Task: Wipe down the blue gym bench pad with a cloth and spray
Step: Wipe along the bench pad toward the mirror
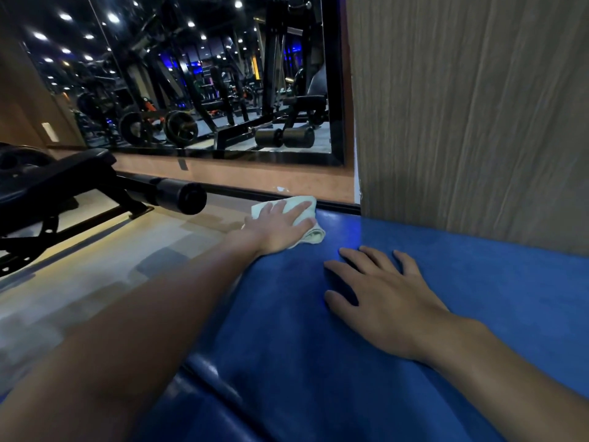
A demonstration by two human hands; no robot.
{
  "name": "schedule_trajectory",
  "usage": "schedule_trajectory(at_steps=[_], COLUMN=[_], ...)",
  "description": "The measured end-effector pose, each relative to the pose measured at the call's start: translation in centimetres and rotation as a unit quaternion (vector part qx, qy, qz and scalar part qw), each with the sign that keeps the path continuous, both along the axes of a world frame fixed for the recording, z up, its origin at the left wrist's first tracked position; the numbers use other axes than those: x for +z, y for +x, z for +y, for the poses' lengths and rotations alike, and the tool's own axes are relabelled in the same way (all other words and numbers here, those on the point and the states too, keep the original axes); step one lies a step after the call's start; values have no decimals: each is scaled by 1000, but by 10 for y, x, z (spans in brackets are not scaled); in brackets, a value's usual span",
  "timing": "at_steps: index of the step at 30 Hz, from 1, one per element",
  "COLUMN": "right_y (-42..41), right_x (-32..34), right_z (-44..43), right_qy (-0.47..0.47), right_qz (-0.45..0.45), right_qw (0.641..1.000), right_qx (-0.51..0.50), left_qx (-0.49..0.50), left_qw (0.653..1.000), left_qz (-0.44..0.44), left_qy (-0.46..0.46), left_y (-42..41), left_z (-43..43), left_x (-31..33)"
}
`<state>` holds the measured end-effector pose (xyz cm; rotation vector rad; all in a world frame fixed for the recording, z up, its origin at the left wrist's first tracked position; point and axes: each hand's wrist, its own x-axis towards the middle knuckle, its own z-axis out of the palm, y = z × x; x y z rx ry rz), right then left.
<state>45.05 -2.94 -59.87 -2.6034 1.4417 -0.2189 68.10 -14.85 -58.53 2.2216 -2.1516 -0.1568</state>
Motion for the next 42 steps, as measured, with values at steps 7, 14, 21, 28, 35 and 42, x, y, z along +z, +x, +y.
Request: schedule_trajectory(at_steps=[7,14,21,28,35,42], right_y=[0,-14,-40,-38,-38,-38], right_x=[2,14,8,7,7,9], right_z=[2,-6,0,0,0,1], right_qy=[1,75,-19,-21,-15,-9], right_qz=[-8,-194,-8,-10,-5,0], right_qw=[1000,977,1000,1000,1000,1000], right_qx=[-3,-38,-3,-9,-10,-11], left_qx=[-71,-108,-120,-128,-199,-155], left_qw=[997,993,990,981,894,974], left_qz=[-30,-19,74,105,1,-54], left_qy=[10,-31,-9,-105,-401,154], left_y=[-11,-12,-5,-5,9,5], left_z=[64,85,44,32,29,56], left_x=[-7,12,26,61,111,74])
